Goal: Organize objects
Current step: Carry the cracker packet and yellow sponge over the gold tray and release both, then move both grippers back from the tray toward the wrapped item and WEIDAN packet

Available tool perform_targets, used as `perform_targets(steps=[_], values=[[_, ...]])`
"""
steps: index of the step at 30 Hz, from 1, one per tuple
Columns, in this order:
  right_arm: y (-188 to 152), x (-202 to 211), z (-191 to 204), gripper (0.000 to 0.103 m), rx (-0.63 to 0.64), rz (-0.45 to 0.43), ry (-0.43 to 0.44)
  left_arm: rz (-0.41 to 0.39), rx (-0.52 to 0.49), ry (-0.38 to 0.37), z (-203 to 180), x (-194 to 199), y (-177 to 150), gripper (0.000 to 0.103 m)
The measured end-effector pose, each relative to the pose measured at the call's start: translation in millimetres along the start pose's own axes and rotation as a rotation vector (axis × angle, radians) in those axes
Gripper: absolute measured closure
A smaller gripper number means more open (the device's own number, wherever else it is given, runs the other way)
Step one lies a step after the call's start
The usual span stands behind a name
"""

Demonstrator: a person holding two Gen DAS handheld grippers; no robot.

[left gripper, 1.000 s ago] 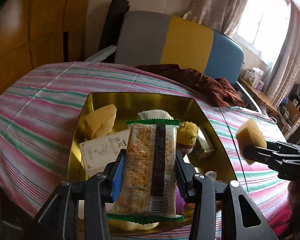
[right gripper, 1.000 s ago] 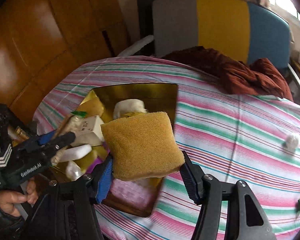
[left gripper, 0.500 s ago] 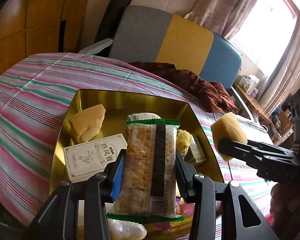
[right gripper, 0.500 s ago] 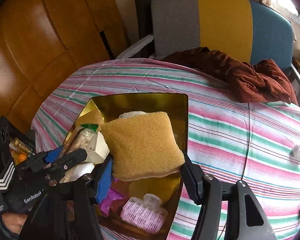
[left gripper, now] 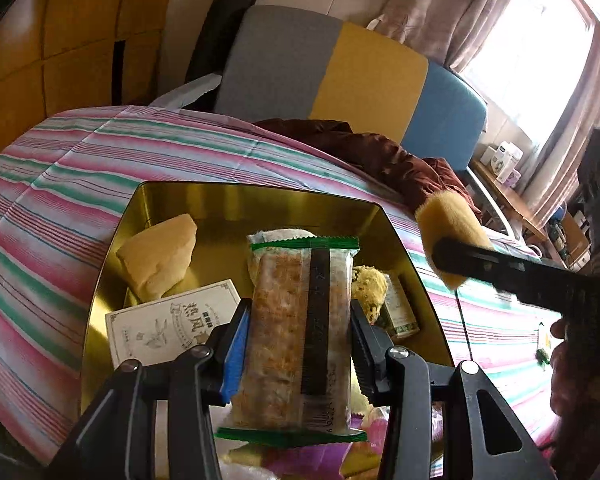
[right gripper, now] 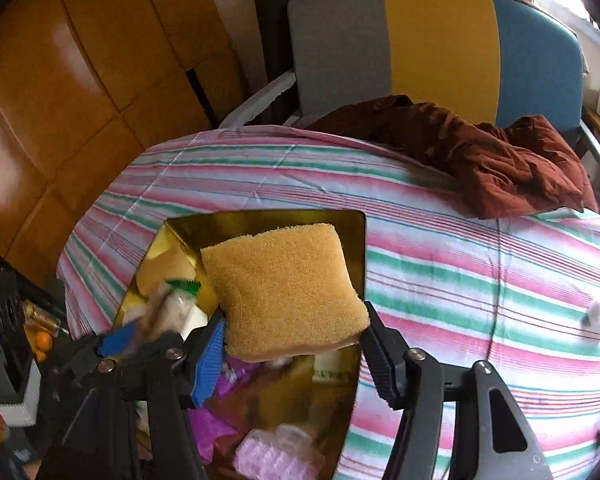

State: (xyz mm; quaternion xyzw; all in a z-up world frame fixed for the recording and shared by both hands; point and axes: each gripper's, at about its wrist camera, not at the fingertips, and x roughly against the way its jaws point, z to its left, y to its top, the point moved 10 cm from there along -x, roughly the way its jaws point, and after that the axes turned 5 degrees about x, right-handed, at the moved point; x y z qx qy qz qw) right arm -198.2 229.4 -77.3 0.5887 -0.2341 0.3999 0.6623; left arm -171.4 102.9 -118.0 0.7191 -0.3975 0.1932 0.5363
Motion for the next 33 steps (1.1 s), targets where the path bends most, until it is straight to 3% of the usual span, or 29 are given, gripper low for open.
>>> perform_targets(steps=[2, 3, 6, 20, 33], values=[[13, -9, 1, 0.038, -0.011, -0.011, 0.007, 0.002, 0.003, 0.003, 0, -4, 1, 0.053], [17, -13, 0, 0.037, -0.018, -0.013, 0.008, 0.002, 0.001, 0.005, 0, -6, 2, 0.045], [30, -29, -1, 0.022, -0.032, -0.012, -0.001, 0.009, 0.003, 0.013, 0, -7, -1, 0.039], [-6, -15, -10, 0.021, -0.079, 0.008, -0.02, -0.012, -0.008, 0.043, 7, 7, -8, 0.037], [-43, 0, -1, 0.021, -0.06, 0.015, -0.056, -0.112, -0.098, 0.1, -1, 43, -5, 0.03]])
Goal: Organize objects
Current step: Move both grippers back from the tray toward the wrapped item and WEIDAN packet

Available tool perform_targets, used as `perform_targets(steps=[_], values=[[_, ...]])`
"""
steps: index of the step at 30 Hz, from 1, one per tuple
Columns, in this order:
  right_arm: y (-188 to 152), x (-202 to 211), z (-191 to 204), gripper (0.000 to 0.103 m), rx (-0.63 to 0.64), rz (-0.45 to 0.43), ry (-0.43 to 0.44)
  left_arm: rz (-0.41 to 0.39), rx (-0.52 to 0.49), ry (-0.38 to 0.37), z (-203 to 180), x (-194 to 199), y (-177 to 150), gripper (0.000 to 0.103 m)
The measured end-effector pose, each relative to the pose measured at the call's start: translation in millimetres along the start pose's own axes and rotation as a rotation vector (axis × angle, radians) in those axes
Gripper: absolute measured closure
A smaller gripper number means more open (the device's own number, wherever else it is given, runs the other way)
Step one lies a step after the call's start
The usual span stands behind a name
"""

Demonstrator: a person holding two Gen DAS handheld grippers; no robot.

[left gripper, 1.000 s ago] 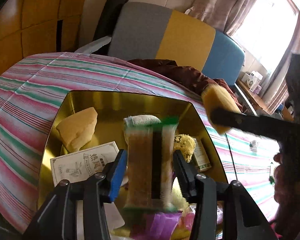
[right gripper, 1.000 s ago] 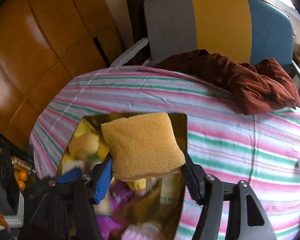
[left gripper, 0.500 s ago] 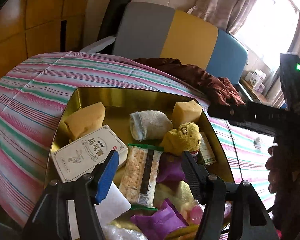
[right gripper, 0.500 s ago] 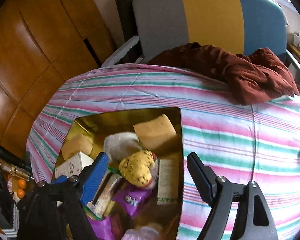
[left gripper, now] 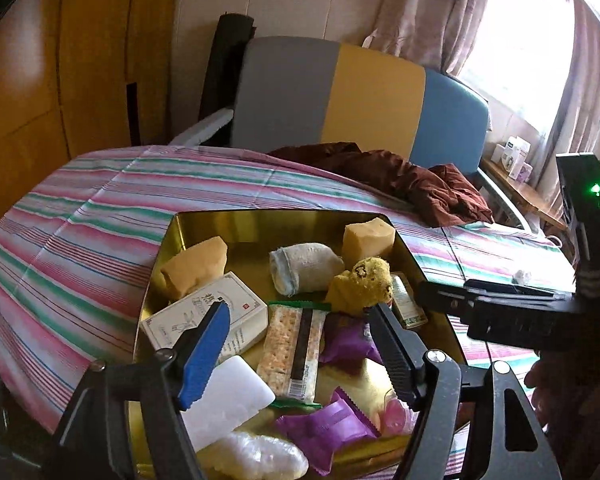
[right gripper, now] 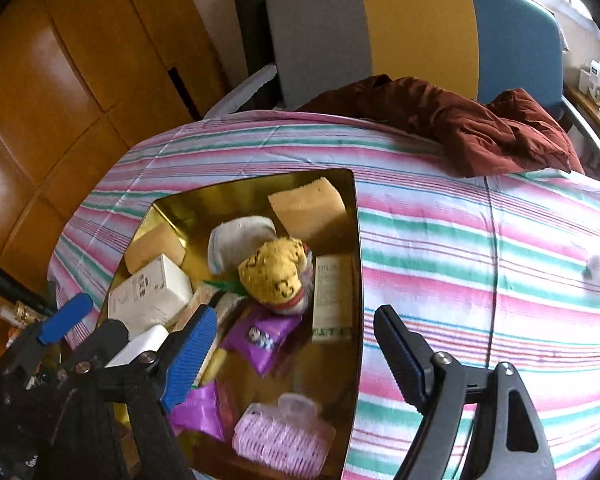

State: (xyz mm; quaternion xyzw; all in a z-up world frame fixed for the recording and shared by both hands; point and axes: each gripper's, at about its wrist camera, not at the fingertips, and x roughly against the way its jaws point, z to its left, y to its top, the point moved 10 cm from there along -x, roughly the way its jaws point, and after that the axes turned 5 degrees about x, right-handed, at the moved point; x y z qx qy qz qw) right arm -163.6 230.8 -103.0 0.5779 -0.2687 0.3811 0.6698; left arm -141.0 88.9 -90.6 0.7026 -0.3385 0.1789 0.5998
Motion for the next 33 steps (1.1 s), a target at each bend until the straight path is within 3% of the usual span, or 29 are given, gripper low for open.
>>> perform_targets(steps=[19, 33], values=[[-27, 28, -12, 0.021, -0.002, -0.022, -0.074, -0.029, -0.084, -0.002, -20, 19, -9, 0.028], [-51, 57, -88, 0.021, -0.123, -0.014, -0.19, -0.041, -0.198, -0.056, -66, 27, -12, 0.024]])
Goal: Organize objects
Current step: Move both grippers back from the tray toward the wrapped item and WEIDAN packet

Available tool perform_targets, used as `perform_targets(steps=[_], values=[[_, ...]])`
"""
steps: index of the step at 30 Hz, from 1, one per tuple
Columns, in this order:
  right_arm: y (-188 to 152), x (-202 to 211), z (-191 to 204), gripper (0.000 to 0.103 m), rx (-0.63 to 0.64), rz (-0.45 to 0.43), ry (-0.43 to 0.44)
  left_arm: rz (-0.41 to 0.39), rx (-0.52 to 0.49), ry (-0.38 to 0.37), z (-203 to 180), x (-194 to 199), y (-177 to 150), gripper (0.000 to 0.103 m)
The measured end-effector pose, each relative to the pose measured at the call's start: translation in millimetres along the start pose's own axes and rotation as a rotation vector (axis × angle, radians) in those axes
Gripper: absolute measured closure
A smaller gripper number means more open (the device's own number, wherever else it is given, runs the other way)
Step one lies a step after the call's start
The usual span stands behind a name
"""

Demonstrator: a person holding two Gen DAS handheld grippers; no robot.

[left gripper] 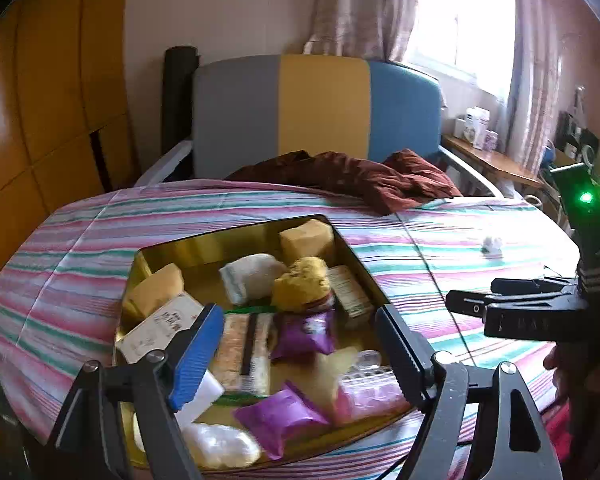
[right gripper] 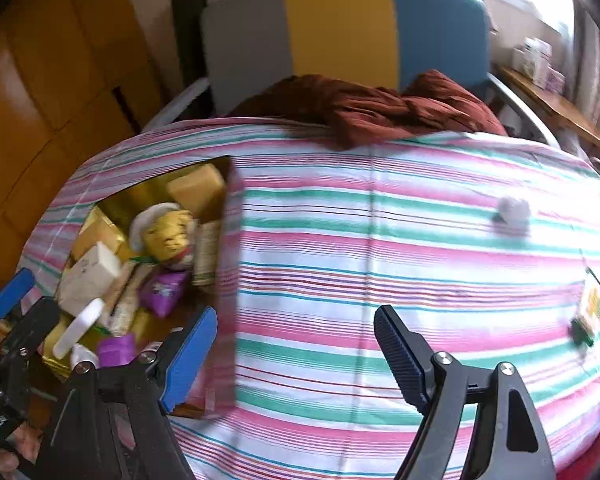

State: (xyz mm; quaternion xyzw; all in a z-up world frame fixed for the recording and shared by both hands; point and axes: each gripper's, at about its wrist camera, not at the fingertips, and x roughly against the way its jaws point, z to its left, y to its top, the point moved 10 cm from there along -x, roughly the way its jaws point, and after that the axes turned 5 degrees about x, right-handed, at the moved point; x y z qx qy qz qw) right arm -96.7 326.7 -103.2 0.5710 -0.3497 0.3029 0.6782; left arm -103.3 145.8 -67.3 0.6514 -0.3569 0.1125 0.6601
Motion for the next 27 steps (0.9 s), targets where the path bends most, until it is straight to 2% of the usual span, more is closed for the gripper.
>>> perform_targets(steps=[7, 20, 27], values=[[-10, 13, -68, 0.021, -0.097, 0.011, -0.088, 0.004, -0.067, -0.043, -33, -3, 2, 0.024], [-51, 44, -241, 0.021, -0.406, 0.064, -0.293, 0.021, -0.193, -0.142, -108, -17, 7, 0.023], [-72, 48, -301, 0.021, -0.546, 0.084, -0.344, 0.047, -0.251, -0.183, -143, -32, 4, 0.023]])
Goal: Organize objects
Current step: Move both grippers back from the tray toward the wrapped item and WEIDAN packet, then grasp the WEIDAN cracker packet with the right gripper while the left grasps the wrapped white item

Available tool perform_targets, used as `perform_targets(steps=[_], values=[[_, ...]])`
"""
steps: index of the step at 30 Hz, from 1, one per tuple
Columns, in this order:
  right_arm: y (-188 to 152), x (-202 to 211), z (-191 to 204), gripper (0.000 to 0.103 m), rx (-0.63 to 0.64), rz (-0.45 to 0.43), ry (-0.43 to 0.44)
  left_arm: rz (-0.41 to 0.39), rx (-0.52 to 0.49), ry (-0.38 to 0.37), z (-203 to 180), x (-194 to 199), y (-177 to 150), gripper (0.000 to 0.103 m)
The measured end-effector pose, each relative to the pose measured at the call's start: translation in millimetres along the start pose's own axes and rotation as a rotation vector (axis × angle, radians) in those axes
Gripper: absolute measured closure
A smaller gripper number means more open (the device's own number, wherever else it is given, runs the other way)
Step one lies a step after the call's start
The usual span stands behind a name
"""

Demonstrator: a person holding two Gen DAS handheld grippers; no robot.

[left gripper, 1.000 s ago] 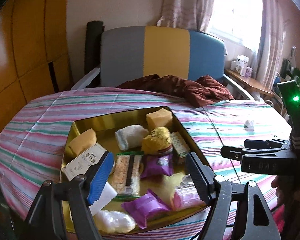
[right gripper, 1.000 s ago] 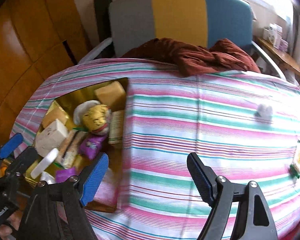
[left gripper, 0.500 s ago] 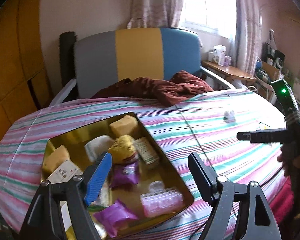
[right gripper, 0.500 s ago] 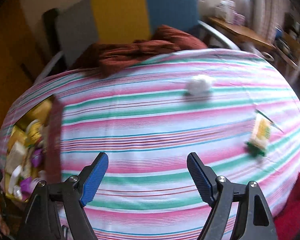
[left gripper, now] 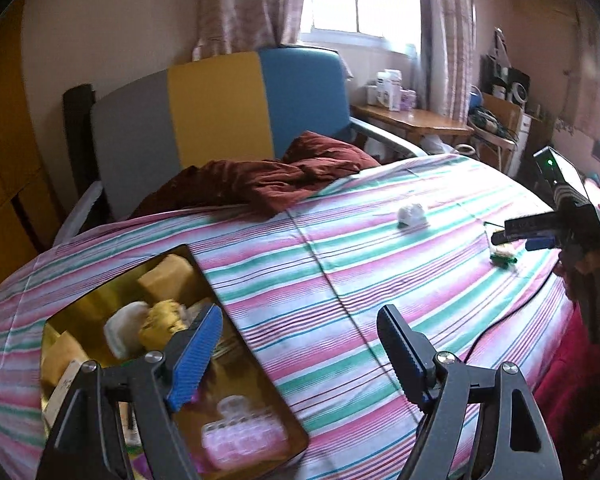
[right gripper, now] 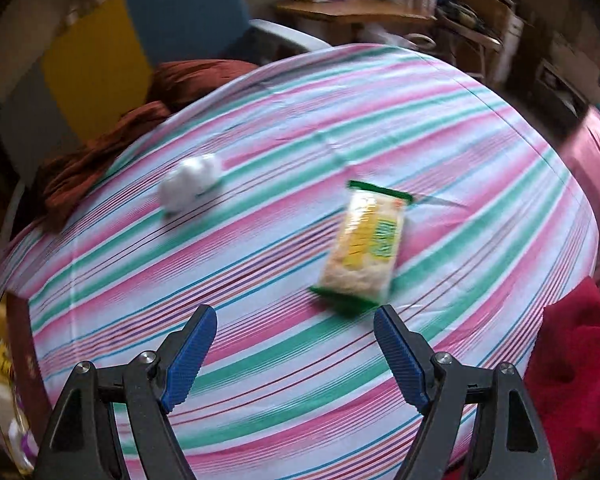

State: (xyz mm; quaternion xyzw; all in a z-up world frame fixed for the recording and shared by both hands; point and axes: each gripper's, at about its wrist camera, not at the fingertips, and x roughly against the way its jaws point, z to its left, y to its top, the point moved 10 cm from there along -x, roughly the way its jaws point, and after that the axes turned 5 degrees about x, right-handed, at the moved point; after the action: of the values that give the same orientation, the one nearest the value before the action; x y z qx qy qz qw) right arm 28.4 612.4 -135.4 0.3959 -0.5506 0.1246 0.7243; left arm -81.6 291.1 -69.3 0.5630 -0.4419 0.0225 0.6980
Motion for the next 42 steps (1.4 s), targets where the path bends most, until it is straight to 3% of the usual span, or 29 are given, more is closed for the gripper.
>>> perform_targets(steps=[11, 21, 29, 30, 33, 36, 42], values=[[25, -33, -49, 0.02, -0.176, 0.002, -0.013, 0.054, -0.057, -0.049, -40, -33, 0, 0.022], [22, -57, -72, 0.019, -0.271, 0.057, -0.02, 0.125, -0.057, -0.096, -62, -60, -7, 0.022], [30, -74, -57, 0.021, -0.171, 0.086, -0.068, 0.172, -0.03, -0.121, -72, -80, -3, 0.022], [31, -75, -52, 0.025, -0.133, 0.09, -0.079, 0.173, -0.029, -0.123, -73, -82, -1, 0.022], [29, -75, -39, 0.052, -0.018, 0.096, -0.13, 0.182, -0.026, -0.131, -78, -90, 7, 0.022], [26, -72, -18, 0.053, 0.035, 0.095, -0.059, 0.202, -0.013, -0.148, -85, -103, 16, 0.022], [21, -68, 5, 0.053, 0.136, 0.111, -0.065, 0.249, -0.016, -0.185, -109, -136, 33, 0.022]])
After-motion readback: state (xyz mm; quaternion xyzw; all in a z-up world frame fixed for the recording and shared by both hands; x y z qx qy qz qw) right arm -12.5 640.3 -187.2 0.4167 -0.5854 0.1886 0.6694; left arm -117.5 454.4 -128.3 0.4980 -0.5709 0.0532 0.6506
